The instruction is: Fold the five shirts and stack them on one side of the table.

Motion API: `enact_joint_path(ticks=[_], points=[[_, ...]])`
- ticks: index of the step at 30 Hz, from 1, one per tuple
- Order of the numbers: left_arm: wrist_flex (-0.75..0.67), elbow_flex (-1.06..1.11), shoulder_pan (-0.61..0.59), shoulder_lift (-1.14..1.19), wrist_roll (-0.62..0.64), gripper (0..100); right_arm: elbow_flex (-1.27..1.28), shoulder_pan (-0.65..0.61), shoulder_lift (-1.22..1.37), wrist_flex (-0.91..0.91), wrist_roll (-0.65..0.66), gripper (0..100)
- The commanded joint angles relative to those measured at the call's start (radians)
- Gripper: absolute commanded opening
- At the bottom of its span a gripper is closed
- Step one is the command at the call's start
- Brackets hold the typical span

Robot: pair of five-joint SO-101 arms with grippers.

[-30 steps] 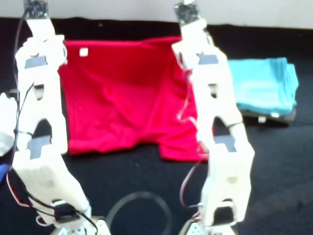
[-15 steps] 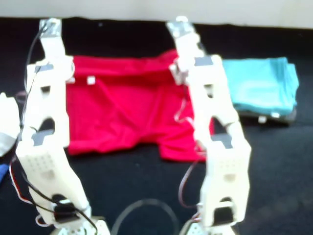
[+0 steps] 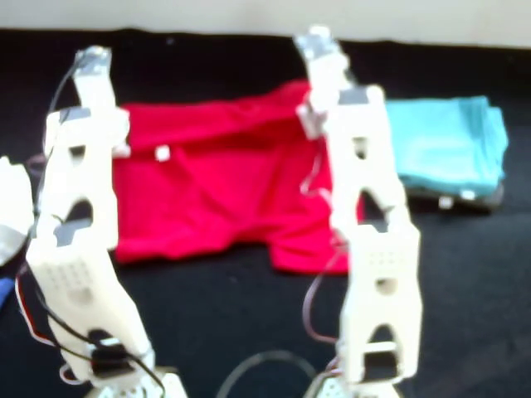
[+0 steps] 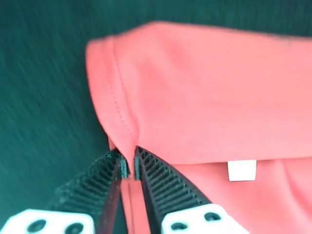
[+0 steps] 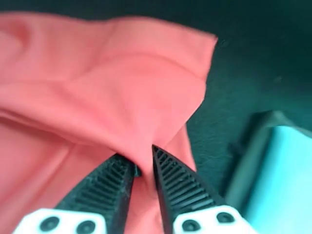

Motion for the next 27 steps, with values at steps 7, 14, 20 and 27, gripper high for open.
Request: enact_joint_path(ticks=[7,14,20,27], points=[[0.328,-0.044,0.036,-0.269,-0.005,1,-0.421,0.019,-0.007,0.443,0.011,0.5],[0.535,-0.036,0.038,-0.387,-0.038,1,-0.506,0.018,-0.013,0.573,0.006,0.5],[0.664,-0.036,0.033,-0.441,-0.04,1,-0.503,0.024,-0.027,0.578,-0.018,0.5],[0.741,-0.035,0.033,-0.481,-0.04,1,-0.124,0.001,-0.3,0.576,-0.066,0.5]])
